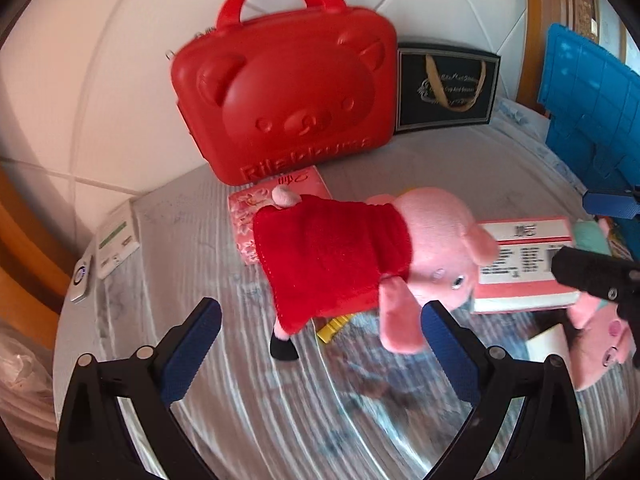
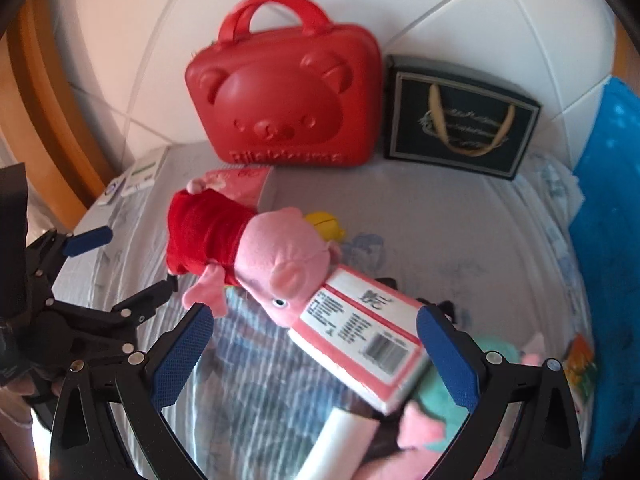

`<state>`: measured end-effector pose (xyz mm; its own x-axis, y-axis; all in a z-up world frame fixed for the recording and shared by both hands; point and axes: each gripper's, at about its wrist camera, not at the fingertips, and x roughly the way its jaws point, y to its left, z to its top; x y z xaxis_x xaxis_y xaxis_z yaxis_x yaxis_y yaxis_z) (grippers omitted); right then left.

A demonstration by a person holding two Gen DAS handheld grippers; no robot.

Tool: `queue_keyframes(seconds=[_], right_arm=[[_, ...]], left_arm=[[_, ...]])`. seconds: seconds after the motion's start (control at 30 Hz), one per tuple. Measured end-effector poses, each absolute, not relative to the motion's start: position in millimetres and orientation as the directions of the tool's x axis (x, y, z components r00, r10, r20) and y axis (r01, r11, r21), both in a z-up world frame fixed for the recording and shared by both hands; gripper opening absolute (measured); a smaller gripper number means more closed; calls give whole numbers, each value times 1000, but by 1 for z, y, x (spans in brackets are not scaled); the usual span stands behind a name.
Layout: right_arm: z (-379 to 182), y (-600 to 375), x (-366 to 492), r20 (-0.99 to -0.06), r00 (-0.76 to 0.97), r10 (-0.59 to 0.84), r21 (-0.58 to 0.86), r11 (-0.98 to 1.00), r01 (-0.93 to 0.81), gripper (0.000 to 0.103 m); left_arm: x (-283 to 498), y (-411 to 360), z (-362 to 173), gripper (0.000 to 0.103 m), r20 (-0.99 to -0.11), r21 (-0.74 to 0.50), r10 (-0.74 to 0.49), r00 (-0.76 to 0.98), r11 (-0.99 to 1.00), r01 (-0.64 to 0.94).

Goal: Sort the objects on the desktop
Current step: 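Move both tools back over the bed toward the Peppa Pig plush, then grasp the Peppa Pig plush in red dress with the right tool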

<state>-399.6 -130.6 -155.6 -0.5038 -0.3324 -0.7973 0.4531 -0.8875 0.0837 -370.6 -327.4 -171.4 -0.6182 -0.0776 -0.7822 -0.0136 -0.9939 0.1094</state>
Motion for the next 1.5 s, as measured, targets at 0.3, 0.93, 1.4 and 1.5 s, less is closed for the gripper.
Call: queue_keyframes(seconds=[0.3,0.93,1.4,1.5], right_arm=[[-206,-166,-442,-846,-423,-325,84,-863,497,103],[-224,-183,-476,-855,-360,-374,109,-808,579,64],[-105,-122,-408,-743,-522,-419,72,-826,560,64],[-78,-103,-389,-716,-562,-414,60,-838,542,64]], left_arm=[[-405,-333,-211,101,-831,119,-68,-553,-991,-58],[-424,-312,-210,68,-807,126,-22,-590,-983,-136],[-357,-253,-88,68,-663,184,-8,-749,-971,-152],[-342,-232,-64,68,-626,199,9,-780,-965,-171]])
